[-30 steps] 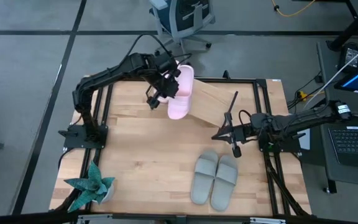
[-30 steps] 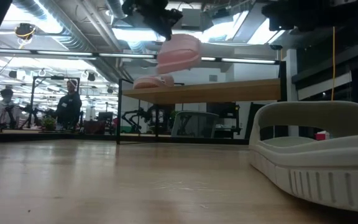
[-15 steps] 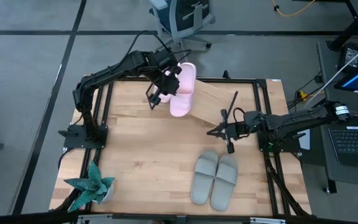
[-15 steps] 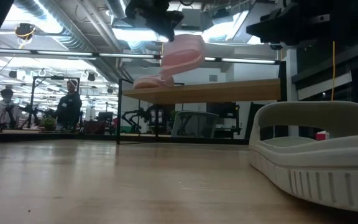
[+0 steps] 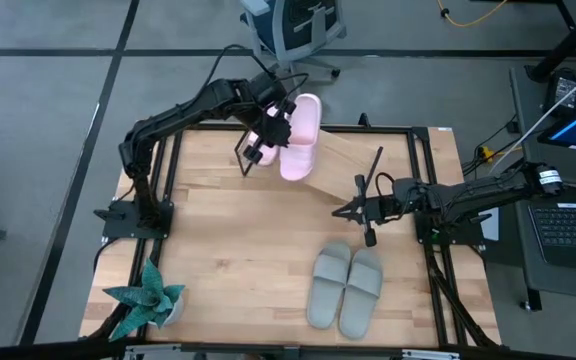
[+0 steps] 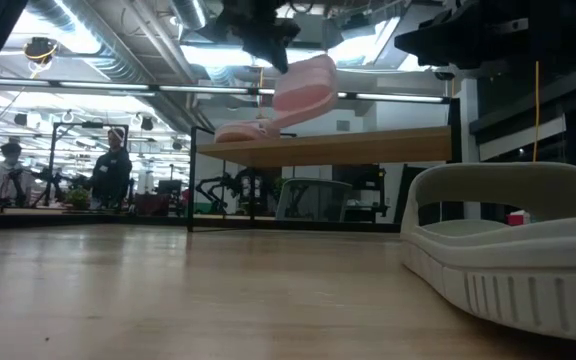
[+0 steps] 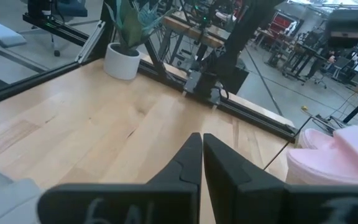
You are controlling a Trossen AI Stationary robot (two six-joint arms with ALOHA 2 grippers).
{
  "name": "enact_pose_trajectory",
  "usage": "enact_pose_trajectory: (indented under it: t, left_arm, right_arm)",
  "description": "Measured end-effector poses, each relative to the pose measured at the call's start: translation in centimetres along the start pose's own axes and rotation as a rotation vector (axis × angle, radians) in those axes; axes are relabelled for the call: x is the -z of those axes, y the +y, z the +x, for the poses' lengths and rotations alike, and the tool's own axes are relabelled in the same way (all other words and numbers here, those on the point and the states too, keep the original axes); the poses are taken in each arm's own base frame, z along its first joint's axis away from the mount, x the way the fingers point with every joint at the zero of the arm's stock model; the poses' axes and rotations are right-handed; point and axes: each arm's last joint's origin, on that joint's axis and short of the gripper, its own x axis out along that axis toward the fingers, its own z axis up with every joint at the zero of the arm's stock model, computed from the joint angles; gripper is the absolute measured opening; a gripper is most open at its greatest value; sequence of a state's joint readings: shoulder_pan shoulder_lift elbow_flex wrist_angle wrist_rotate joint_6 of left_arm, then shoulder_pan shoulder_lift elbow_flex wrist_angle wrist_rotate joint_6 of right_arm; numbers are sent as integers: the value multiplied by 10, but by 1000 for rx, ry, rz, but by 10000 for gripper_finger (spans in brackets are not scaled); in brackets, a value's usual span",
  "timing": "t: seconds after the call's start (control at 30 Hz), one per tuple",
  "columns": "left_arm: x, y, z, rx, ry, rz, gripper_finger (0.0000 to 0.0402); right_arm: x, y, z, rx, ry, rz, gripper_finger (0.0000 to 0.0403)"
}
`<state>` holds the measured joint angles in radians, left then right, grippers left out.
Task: Pick and place slides into the shelf
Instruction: Put the pink slide on the shelf
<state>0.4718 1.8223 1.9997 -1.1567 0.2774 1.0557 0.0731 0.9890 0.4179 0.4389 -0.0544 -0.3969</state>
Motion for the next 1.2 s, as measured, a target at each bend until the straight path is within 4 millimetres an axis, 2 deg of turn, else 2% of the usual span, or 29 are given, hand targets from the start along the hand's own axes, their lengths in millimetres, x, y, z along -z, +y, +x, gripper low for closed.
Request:
enact_pose_trajectory:
  t: [0.17, 0.4, 0.93, 1.1, 1.2]
  left_arm:
    - [11, 10, 4, -16, -2, -15, 0]
    - [17, 17, 5, -48, -22, 16, 0]
    - [20, 12, 1, 4, 14, -56, 0]
    - [18, 12, 1, 27, -26, -59, 0]
    - [19, 12, 6, 42, -31, -59, 0]
  right_arm:
    - [-1, 0, 0, 3, -7, -2, 19]
    - [-1, 0, 0, 5, -12, -4, 19]
    - [-1, -1, 0, 7, -13, -2, 19]
    - [-1, -1, 0, 6, -13, -1, 19]
    - [-1, -1, 0, 6, -13, -1, 19]
